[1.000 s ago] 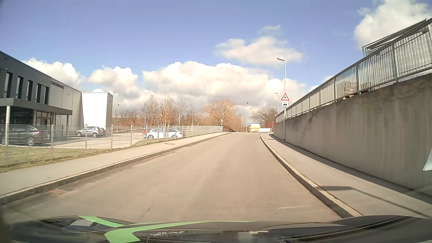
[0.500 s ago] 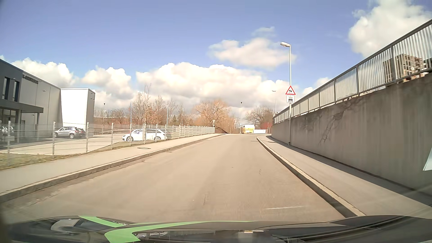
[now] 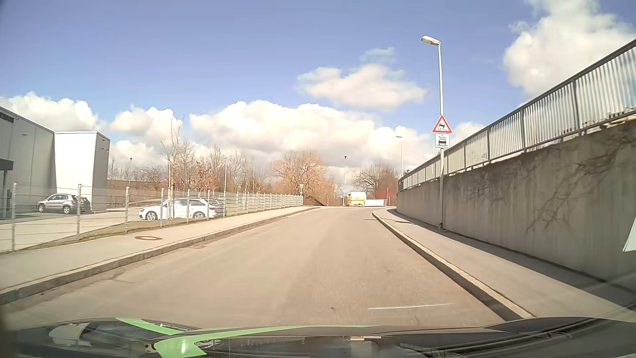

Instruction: Follow the waypoints while adhering to traffic rules and regulations

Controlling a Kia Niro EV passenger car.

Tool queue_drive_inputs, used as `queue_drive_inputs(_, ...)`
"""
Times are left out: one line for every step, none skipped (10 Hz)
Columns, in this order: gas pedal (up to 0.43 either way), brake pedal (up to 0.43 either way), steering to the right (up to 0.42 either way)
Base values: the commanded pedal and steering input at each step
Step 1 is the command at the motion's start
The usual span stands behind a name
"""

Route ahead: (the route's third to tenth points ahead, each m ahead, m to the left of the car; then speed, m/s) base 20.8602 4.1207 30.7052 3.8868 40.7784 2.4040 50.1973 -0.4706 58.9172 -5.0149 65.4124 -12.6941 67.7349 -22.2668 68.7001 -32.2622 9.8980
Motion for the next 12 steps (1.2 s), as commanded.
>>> queue_drive_inputs(0.087, 0.0, 0.026)
queue_drive_inputs(0.11, 0.0, 0.024)
queue_drive_inputs(0.118, 0.0, 0.02)
queue_drive_inputs(0.13, 0.0, 0.015)
queue_drive_inputs(0.13, 0.0, 0.012)
queue_drive_inputs(0.138, 0.0, 0.01)
queue_drive_inputs(0.138, 0.0, 0.007)
queue_drive_inputs(0.138, 0.0, 0.007)
queue_drive_inputs(0.138, 0.0, 0.007)
queue_drive_inputs(0.138, 0.0, 0.006)
queue_drive_inputs(0.138, 0.0, 0.006)
queue_drive_inputs(0.138, 0.0, 0.006)
